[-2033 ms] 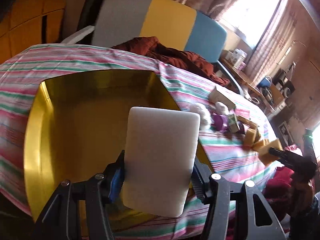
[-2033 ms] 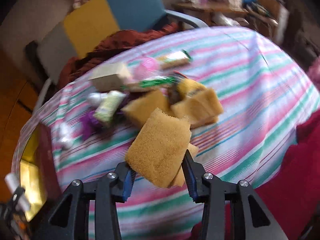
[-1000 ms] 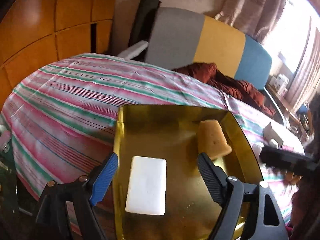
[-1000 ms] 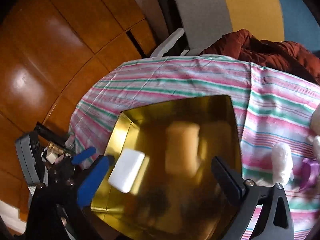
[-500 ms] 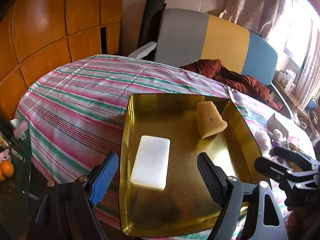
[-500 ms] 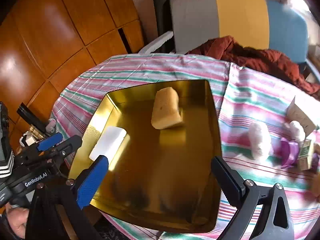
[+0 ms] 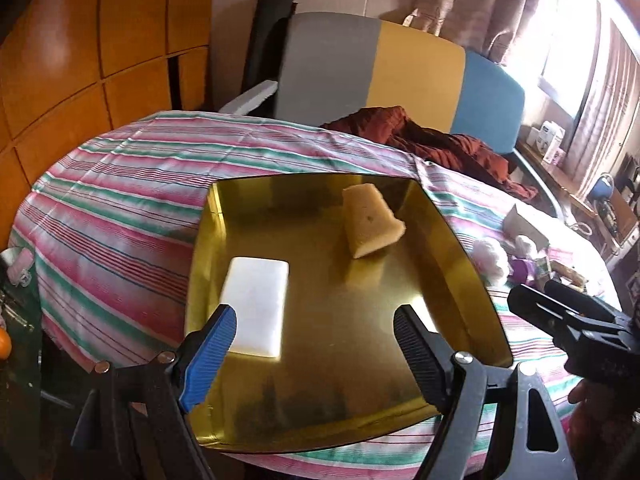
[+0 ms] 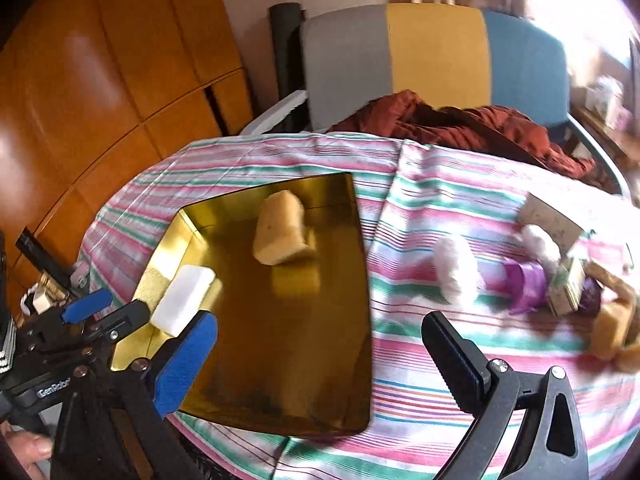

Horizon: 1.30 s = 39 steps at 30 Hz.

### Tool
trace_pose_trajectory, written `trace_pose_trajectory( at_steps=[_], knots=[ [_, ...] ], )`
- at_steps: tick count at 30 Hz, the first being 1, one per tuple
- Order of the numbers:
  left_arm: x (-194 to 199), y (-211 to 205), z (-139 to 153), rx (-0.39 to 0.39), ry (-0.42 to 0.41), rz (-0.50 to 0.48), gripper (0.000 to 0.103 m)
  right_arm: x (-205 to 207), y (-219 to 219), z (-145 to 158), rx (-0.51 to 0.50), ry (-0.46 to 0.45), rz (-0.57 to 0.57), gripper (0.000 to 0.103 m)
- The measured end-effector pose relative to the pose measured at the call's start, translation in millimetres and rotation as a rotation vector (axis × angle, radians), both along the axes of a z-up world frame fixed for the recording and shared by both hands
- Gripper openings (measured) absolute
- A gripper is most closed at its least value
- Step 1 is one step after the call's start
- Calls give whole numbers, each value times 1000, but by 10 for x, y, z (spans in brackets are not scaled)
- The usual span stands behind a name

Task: Organize objects
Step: 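Move both grippers back toward the item pile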

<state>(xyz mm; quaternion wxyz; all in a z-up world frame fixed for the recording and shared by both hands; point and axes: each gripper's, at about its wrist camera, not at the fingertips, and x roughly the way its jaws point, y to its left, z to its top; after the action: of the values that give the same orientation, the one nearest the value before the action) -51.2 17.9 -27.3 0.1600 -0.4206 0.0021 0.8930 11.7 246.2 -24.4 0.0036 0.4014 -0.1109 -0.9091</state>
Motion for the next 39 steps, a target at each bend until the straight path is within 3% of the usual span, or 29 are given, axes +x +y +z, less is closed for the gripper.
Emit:
trace_pose_trajectory(
  at_steps=[11,26,34,36,39],
  knots=[
    [35,353,78,3,7,-128,82,290,682,-188,-48,-32,-178,103],
    [-74,1569,132,-72,3,-409,82,652,1499,-415,-54,-100,-370,103],
    [-282,2314,-30,-100,-74,-521,75,702,1714,-489,-78,-117,-401,103],
    [-342,2462,-115,-120,-101,-525,61,681,1731,-510,-81,-122,-400,103],
    [-460,2630,-261,-139,-153,-512,59,668,1753,-549,-88,-130,-394,103]
  ],
)
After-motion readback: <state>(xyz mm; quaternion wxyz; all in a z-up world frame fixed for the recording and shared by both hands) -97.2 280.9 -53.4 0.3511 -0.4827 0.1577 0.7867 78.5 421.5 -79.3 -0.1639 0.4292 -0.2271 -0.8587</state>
